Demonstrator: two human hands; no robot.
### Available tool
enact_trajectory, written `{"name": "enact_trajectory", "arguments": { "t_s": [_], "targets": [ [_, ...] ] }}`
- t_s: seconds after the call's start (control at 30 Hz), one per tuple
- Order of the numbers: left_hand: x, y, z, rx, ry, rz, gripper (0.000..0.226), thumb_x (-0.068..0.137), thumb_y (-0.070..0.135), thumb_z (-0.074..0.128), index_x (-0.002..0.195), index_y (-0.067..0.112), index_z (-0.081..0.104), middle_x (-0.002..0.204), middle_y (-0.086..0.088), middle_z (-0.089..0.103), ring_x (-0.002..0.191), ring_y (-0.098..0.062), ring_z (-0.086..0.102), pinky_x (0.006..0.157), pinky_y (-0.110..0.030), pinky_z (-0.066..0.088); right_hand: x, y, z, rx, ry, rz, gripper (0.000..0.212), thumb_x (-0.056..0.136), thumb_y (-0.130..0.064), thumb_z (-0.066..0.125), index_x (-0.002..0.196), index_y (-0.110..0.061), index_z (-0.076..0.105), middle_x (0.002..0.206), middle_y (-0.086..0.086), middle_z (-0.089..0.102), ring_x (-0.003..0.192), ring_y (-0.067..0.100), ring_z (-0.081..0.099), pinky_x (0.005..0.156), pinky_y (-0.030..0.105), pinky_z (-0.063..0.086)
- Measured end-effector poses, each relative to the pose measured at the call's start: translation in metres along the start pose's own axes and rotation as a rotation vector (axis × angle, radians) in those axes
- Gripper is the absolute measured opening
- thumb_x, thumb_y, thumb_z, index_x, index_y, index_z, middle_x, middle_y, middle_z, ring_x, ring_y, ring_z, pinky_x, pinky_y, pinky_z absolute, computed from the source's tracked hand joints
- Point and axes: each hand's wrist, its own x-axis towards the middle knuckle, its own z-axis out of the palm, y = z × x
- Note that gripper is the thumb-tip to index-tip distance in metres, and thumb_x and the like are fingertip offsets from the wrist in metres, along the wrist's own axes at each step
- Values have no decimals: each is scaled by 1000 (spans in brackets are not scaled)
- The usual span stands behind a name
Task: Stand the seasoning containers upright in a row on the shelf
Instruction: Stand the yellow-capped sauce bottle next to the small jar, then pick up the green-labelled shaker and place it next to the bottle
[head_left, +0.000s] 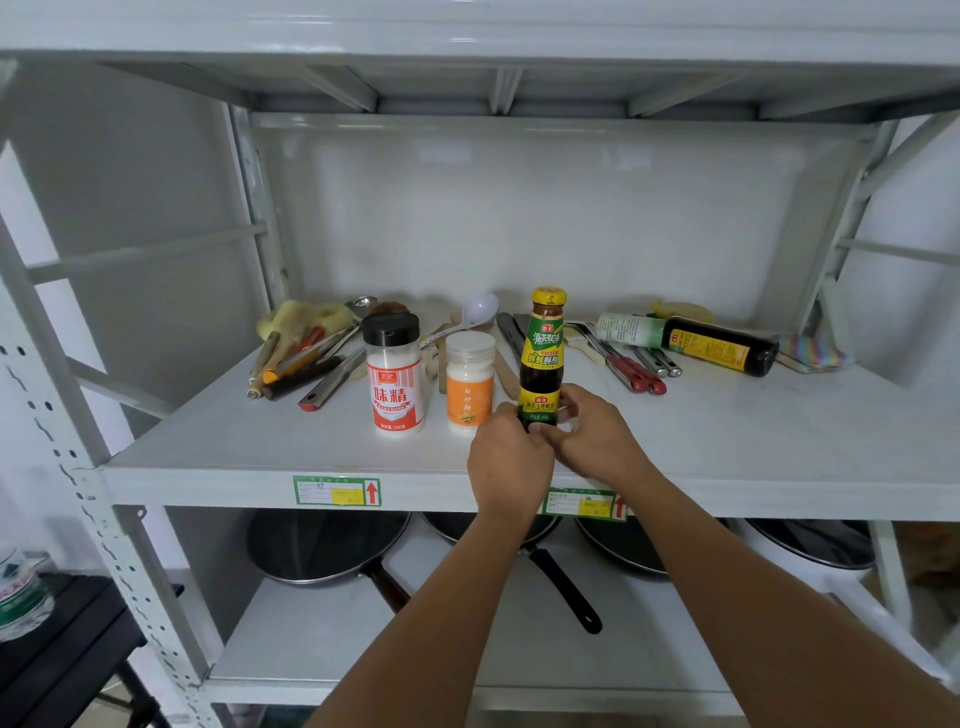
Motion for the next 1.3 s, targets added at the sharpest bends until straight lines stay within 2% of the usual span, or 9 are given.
{"name": "enact_trajectory", "arguments": {
  "t_s": [0.53, 0.7, 0.77, 0.87, 0.97, 1.07, 1.17, 1.23, 1.3],
  "targets": [
    [0, -3, 2, 8, -2, 10, 13, 98, 22, 60, 108, 15, 65, 95, -1, 69, 79, -15, 62, 67, -26, 50, -1, -3, 0, -5, 0, 13, 45, 86, -30, 79, 128, -24, 64, 111, -6, 71, 102, 13, 65, 80, 26, 43],
    [-1, -1, 1, 3, -2, 14, 12, 98, 20, 59, 106, 14, 65, 95, -2, 68, 79, -16, 59, 66, -27, 44, -1, -3, 1, -11, -6, 15, 48, 86, -29, 80, 130, -21, 63, 111, -5, 70, 105, 15, 66, 83, 27, 43],
    [-2, 0, -1, 0, -11, 10, 10, 97, 18, 59, 103, 12, 65, 93, -3, 68, 79, -16, 58, 66, -27, 42, 0, -2, 1, 22, -11, 12, 60, 84, -26, 82, 138, -21, 56, 113, -4, 69, 111, 17, 65, 87, 29, 45],
    [-7, 1, -7, -18, -13, 27, 4, 95, 11, 57, 97, 11, 60, 86, -4, 63, 77, -20, 59, 63, -27, 39, 0, -5, -5, 149, -17, 50, 87, 82, -26, 85, 153, -26, 34, 123, 0, 65, 118, 15, 57, 95, 32, 43],
    [-14, 2, -13, -68, 6, 52, 19, 95, 7, 57, 112, 10, 62, 98, -6, 67, 90, -25, 66, 71, -28, 46, -3, -9, -11, 216, 13, 107, 95, 80, -25, 86, 155, -27, 27, 125, 2, 61, 119, 15, 55, 91, 29, 42],
    [-26, 0, -21, -121, -9, 123, 39, 95, 6, 55, 133, 13, 58, 112, -3, 67, 95, -21, 66, 82, -31, 54, -9, -12, -16, 205, 82, 142, 84, 83, -15, 81, 152, -23, 33, 123, 6, 59, 121, 23, 56, 84, 23, 43],
    [-32, -6, -25, -137, -67, 181, 41, 92, 5, 54, 130, 17, 56, 108, -1, 65, 87, -19, 63, 77, -32, 55, -20, -13, -30, 84, 98, 128, 79, 85, -11, 77, 152, -20, 37, 127, 7, 54, 131, 29, 46, 102, 32, 40],
    [-34, -8, -27, -97, -110, 215, 37, 92, 7, 56, 127, 17, 55, 106, -5, 65, 85, -19, 62, 74, -30, 53, -27, -14, -46, -1, 63, 117, 79, 86, -12, 76, 154, -18, 36, 137, 11, 52, 135, 29, 40, 105, 31, 34],
    [-36, -6, -28, -35, -131, 265, 35, 92, 8, 57, 127, 17, 57, 114, -5, 62, 89, -17, 62, 78, -29, 54, -33, -14, -64, -74, 45, 105, 78, 86, -15, 76, 154, -18, 37, 145, 9, 48, 139, 28, 37, 105, 28, 31]
  ]
}}
